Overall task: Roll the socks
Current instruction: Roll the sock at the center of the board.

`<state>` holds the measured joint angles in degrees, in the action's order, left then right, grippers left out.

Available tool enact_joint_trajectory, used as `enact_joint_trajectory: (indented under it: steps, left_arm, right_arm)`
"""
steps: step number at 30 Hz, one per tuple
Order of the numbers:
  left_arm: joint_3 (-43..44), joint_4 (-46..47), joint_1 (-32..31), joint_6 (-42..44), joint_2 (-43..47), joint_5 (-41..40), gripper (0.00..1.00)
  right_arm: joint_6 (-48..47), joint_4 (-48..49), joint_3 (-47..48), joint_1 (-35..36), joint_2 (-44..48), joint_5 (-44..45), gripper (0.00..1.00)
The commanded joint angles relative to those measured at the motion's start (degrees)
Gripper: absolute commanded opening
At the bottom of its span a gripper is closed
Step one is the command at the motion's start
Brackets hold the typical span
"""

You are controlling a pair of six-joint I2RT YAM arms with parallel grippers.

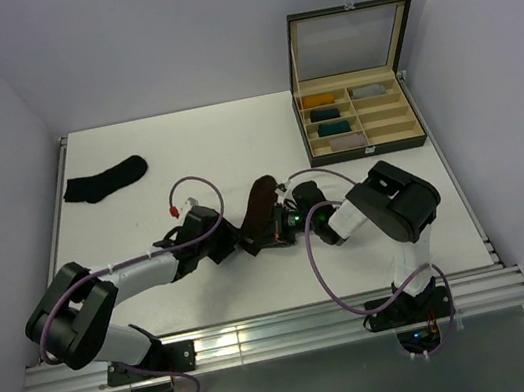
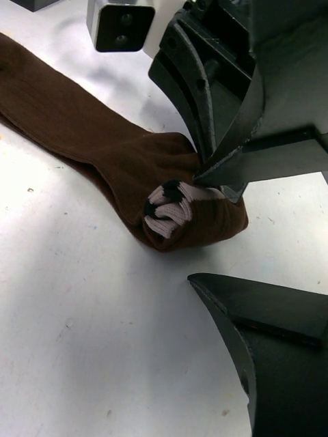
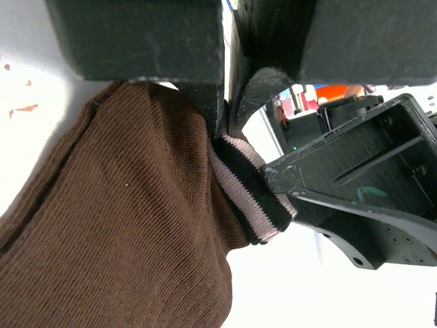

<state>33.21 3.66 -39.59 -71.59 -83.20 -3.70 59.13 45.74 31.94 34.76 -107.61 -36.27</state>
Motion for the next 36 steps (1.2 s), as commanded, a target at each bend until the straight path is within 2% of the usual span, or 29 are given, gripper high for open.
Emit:
enact_joint_trajectory:
  steps: [1,5,10,19,25,28,29,31,32,36]
  left_arm:
    - [-0.95,2.67,-0.40,0.23,2.08,-0.16,0.60]
    - [-1.92,3.81,-0.31,0.31,2.69,-0.78,0.61]
    - [-1.83,5.12,-0.31,0.84,1.73,-0.78,0.57]
    - [-0.08,3.46,-0.31,1.72,-2.67,-0.87,0.36]
    - [2.20,0.12,-0.31,2.77,-6.27,-0.78,0.21]
    - [3.96,-3.30,-0.31,3.74,-7.59,-1.39,0.13]
    - [5.10,-4.18,-0.31,3.91,-8.20,-1.65,0.07]
    - [5.90,-7.77,-0.31,4.27,-8.65,-2.01,0.02]
    - [6.68,-8.75,-0.31,4.27,-8.73,-2.44,0.00]
    - [7.75,-12.97,-0.31,4.36,-8.12,-3.94,0.00]
  right_arm:
    - [-1.21,-5.39,1.10,-0.75,-2.51,1.38,0.00]
    - [-1.13,-5.74,1.28,-1.36,-3.04,0.68,0.00]
    - [-1.74,-7.41,2.24,-1.37,-2.95,0.33,0.00]
    - [-2.18,-8.91,3.65,-1.54,-2.78,-0.03,0.00]
    - [-7.18,-15.75,6.55,-1.54,0.11,1.73,0.01]
    - [-11.92,-20.94,8.22,-1.54,4.23,4.10,0.07]
    - [-14.55,-22.26,8.66,-1.45,5.65,4.71,0.13]
    - [-17.11,-25.95,10.06,-1.45,8.28,6.47,0.20]
    - [-19.65,-27.27,10.59,-1.45,10.99,7.17,0.26]
    - [-24.94,-35.17,14.89,-1.54,15.49,15.32,0.33]
